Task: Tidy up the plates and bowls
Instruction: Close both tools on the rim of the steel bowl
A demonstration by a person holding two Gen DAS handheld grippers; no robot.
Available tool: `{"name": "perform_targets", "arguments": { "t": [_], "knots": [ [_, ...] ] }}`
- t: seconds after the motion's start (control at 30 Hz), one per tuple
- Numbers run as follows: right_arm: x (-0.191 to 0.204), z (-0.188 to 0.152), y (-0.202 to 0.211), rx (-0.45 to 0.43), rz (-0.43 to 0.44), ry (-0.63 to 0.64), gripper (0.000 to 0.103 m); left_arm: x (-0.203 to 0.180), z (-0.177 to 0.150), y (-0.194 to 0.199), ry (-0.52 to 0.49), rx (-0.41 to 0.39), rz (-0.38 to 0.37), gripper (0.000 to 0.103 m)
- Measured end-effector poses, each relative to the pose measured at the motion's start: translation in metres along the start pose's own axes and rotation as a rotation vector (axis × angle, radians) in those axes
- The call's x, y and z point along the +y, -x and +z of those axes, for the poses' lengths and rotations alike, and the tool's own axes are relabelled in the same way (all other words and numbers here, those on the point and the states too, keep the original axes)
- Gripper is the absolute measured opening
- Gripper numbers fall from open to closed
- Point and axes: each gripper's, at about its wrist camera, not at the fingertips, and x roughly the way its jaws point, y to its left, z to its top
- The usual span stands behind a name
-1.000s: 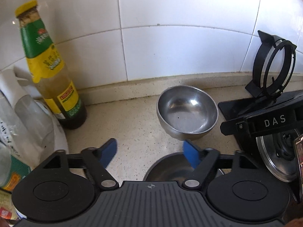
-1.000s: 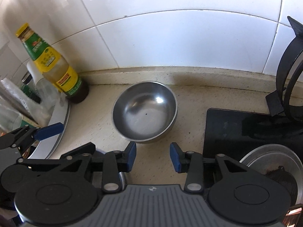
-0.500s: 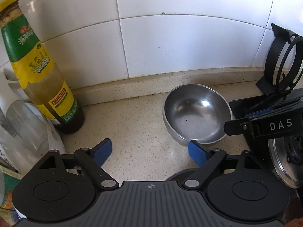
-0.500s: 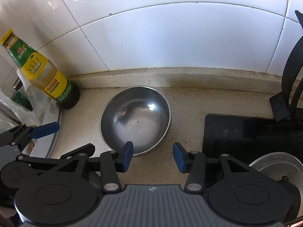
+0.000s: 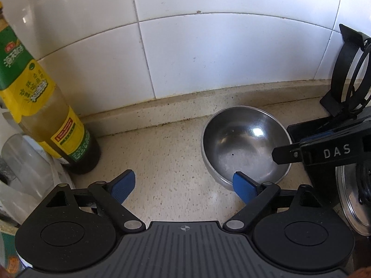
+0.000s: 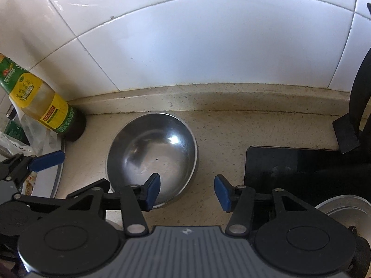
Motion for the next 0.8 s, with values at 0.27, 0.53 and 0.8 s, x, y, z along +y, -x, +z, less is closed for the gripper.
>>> {"name": "perform_targets", "arguments": {
  "t": [0.27,0.53,0.8],
  "knots": [
    [-0.007,0.008,-0.008,0.002,-0.006,-0.018,0.067,-0.003,0.007,-0.009,-0.027,0.006,-0.002,0.094],
    [-0.009,0.008,-0.015,0.016,0.001,-0.025,0.067,-0.004,0.010,-0.018,-0.040,0.020,-0.012,0.094],
    [-0.011,0.009,-0.023,0.023,0.001,-0.028,0.067,-0.006,0.015,-0.028,-0.047,0.040,-0.024,0.094]
  ]
}}
